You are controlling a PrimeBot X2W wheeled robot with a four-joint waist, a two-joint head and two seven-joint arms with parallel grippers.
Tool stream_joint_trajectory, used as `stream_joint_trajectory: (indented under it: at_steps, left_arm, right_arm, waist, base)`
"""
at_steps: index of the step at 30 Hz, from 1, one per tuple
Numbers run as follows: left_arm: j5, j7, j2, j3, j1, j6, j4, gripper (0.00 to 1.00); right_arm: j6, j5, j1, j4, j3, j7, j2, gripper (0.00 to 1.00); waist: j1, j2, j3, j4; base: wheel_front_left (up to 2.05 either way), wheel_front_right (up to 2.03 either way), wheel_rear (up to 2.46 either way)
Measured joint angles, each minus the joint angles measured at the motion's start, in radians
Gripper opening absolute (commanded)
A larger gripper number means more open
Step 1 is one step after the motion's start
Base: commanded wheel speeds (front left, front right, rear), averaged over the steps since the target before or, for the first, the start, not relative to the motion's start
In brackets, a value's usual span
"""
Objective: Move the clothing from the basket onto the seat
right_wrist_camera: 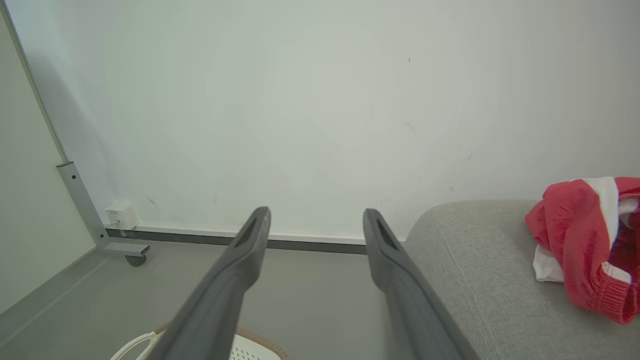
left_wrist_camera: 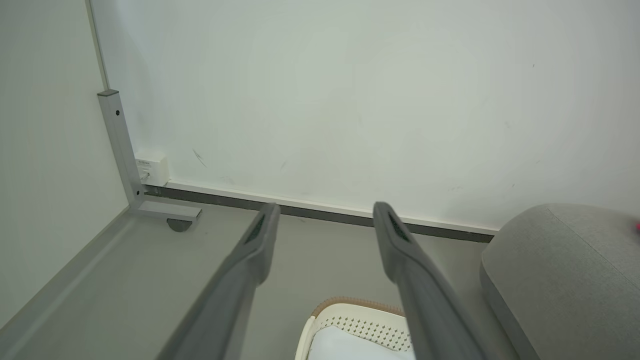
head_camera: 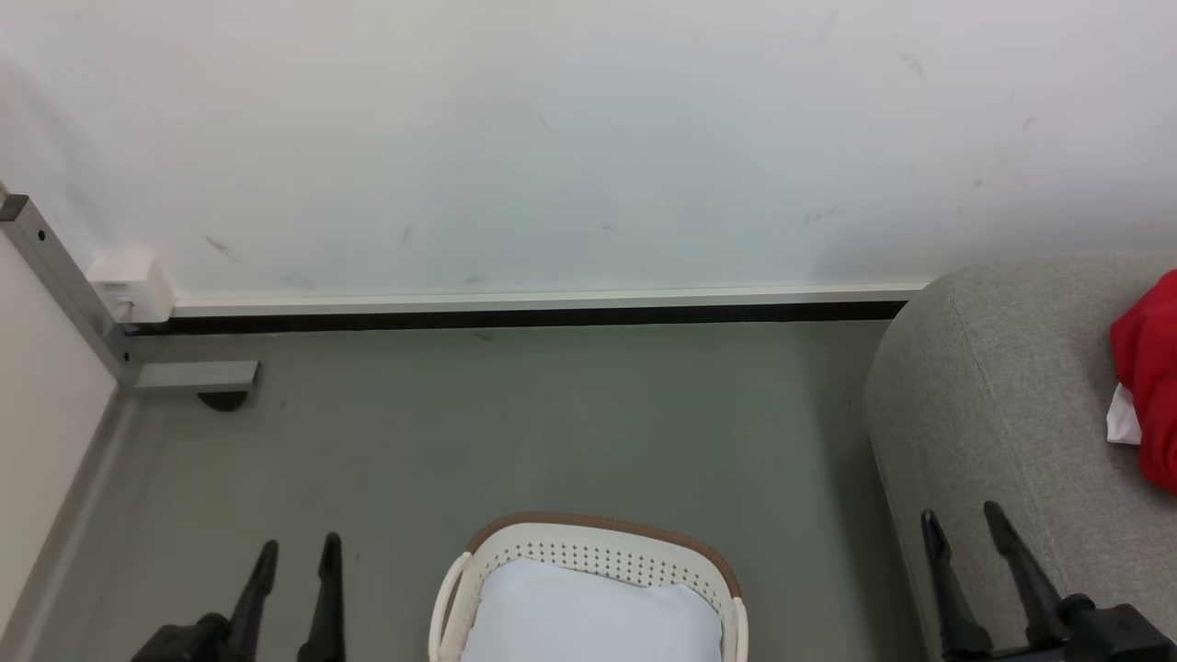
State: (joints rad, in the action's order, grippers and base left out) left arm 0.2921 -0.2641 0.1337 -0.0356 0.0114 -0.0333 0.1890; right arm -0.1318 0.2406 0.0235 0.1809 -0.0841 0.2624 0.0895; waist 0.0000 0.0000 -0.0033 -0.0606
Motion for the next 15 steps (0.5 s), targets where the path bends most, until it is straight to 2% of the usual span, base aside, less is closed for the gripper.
stream_joint_trajectory:
  at_steps: [5,15]
  left_arm:
    - [0.006,0.005,-0.016,-0.007,0.012,-0.002,0.039,0.0]
    - [0.175,0.057,-0.025,0.013,0.007,-0.012,0.047,0.0]
  right_arm:
    - [0.0,0.006,-0.028,0.036,-0.006,-0.007,-0.003,0.0]
    - [0.0,0.191,-0.026,0.041,0.011,-0.05,-0.004,0.0]
  waist:
    - [0.0,0.0,0.0,0.001]
    - [0.0,0.0,0.001,0.005]
  base:
    - [0.0,0.0,0.0]
    - [0.0,0.0,0.0]
